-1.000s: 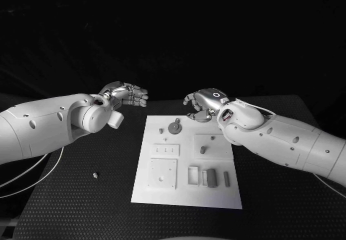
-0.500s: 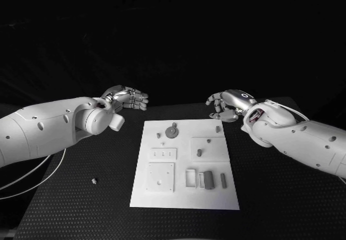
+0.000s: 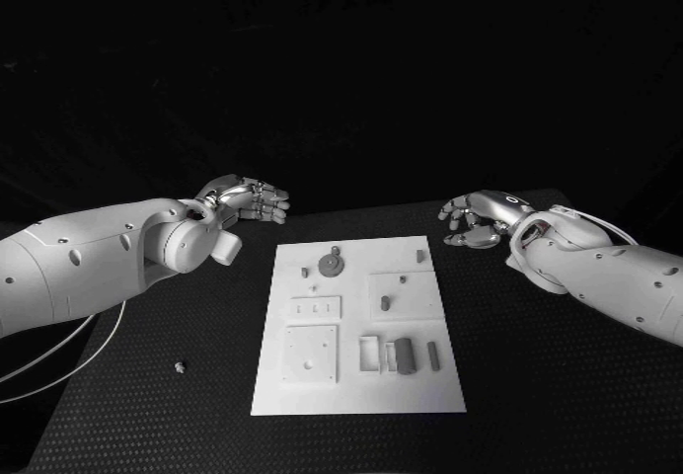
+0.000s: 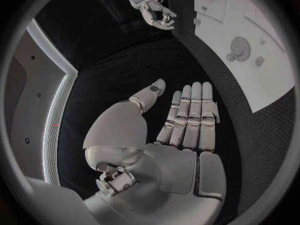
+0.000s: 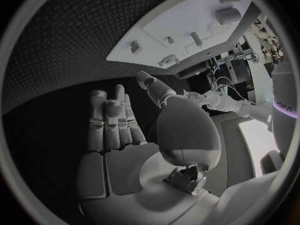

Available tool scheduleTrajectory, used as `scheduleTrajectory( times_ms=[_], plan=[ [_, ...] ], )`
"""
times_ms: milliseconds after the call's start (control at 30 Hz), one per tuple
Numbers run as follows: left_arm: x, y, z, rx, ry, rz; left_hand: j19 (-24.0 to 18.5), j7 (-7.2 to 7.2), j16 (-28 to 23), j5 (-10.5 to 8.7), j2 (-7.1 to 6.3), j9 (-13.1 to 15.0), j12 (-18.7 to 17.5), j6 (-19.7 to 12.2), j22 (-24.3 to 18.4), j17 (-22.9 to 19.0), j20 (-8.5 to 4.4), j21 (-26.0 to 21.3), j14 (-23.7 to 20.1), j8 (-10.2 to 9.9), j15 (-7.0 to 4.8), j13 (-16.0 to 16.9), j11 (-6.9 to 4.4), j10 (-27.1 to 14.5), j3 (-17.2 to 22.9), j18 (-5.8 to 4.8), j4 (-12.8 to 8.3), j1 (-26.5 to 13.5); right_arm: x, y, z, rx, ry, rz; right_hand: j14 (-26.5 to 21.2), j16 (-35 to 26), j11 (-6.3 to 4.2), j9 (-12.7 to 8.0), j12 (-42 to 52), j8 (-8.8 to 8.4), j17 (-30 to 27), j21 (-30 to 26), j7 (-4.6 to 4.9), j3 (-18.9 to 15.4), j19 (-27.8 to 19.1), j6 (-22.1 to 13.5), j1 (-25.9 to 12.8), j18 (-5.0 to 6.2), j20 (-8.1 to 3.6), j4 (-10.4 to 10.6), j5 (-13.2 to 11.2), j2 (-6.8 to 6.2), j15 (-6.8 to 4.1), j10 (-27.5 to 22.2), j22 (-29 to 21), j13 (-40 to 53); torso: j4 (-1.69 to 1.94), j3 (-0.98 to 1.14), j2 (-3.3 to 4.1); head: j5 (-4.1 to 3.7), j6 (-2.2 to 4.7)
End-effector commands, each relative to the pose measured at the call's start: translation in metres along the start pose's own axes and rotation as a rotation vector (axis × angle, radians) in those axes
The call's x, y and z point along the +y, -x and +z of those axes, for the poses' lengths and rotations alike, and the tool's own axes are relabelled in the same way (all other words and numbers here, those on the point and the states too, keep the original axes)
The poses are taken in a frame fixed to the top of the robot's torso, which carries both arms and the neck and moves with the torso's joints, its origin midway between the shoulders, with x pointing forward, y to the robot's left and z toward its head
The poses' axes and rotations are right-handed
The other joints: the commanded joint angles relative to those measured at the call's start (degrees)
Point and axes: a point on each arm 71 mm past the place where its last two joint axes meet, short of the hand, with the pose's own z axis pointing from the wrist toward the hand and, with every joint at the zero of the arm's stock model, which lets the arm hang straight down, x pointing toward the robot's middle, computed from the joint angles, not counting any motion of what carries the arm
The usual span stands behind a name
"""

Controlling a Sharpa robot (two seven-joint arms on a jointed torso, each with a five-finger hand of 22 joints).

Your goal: Assemble the parts on the task board

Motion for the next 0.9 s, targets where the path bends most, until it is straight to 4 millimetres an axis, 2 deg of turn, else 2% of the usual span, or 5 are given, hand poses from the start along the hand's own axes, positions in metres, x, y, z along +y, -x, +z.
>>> scheduleTrajectory(
  times_ms=[33, 333, 500, 667, 900],
  plan=[
    [0.0, -0.005, 0.0, 0.029, -0.014, -0.002, 0.31, 0.08, -0.01, 0.21, -0.01, -0.1, -0.13, -0.09, 0.08, 0.09, -0.01, -0.17, 0.18, -0.34, 0.12, -0.05, 0.35, -0.02, -0.42, 0.44, -0.02, -0.19, -0.003, -0.009, 0.0, 0.036, 0.01, 0.041, -0.12, 0.07, 0.18, -0.1, -0.61, -0.23, -0.14, -0.39, 1.03, 0.07, -0.15, 0.26, 0.02, 1.64, 0.29, 0.65, -0.05, -0.97, 0.68, 0.06, 0.2, -0.45, 0.04, -0.01, 0.12, -0.31, -0.04],
    [0.002, -0.014, 0.001, 0.055, -0.01, -0.008, 0.29, 0.12, -0.05, 0.21, 0.0, -0.12, -0.19, -0.14, 0.09, 0.1, 0.0, -0.2, 0.14, -0.4, 0.14, -0.07, 0.39, -0.08, -0.45, 0.42, 0.01, -0.25, -0.004, -0.034, 0.002, 0.076, -0.003, 0.064, -0.68, 0.28, 0.77, -0.15, -1.64, -0.27, -0.34, -0.66, 1.7, 0.08, -0.42, -0.23, -0.36, 1.64, 0.44, 2.3, -0.1, -2.01, 1.24, -0.58, 0.33, -1.27, 0.2, -0.28, 0.26, -0.29, -0.34],
    [0.004, -0.014, 0.001, 0.056, -0.006, -0.009, 0.28, 0.14, -0.07, 0.21, 0.01, -0.13, -0.23, -0.19, 0.09, 0.1, 0.0, -0.23, 0.12, -0.45, 0.15, -0.08, 0.41, -0.12, -0.47, 0.41, 0.02, -0.28, -0.001, -0.039, 0.005, 0.085, -0.005, 0.068, -0.82, 0.38, 0.73, -0.15, -1.36, -0.26, -0.39, -0.67, 1.85, 0.0, -0.45, -0.33, -0.31, 1.64, 0.45, 2.61, -0.12, -1.84, 1.22, -0.17, 0.41, -1.18, 0.14, -0.14, 0.28, -0.51, -0.35],
    [0.003, -0.018, 0.001, 0.065, -0.008, -0.01, 0.26, 0.16, -0.09, 0.21, -0.02, -0.14, -0.27, -0.22, 0.1, 0.11, 0.0, -0.25, 0.1, -0.48, 0.16, -0.09, 0.43, -0.15, -0.49, 0.4, 0.02, -0.31, -0.002, -0.042, 0.009, 0.094, -0.013, 0.067, -0.97, 0.41, 0.69, -0.16, -1.2, -0.26, -0.46, -0.67, 1.77, -0.16, -0.49, -0.41, -0.49, 1.64, 0.49, 2.92, -0.14, -1.72, 1.18, -0.05, 0.48, -1.12, 0.23, -0.48, 0.41, -0.94, -0.27],
    [0.003, -0.022, -0.001, 0.075, -0.006, -0.013, 0.22, 0.18, -0.13, 0.21, -0.05, -0.16, -0.32, -0.27, 0.1, 0.11, 0.01, -0.29, 0.06, -0.54, 0.17, -0.1, 0.45, -0.2, -0.52, 0.39, 0.01, -0.33, -0.001, -0.047, 0.011, 0.121, -0.018, 0.068, -1.12, 0.45, 0.59, -0.19, -0.96, -0.32, -0.53, -0.68, 1.7, -0.32, -0.56, -0.64, -0.52, 1.64, 0.5, 3.09, -0.13, -1.6, 1.09, 0.16, 0.55, -1.01, 0.43, -0.58, 0.49, -1.49, -0.25]
  ],
)
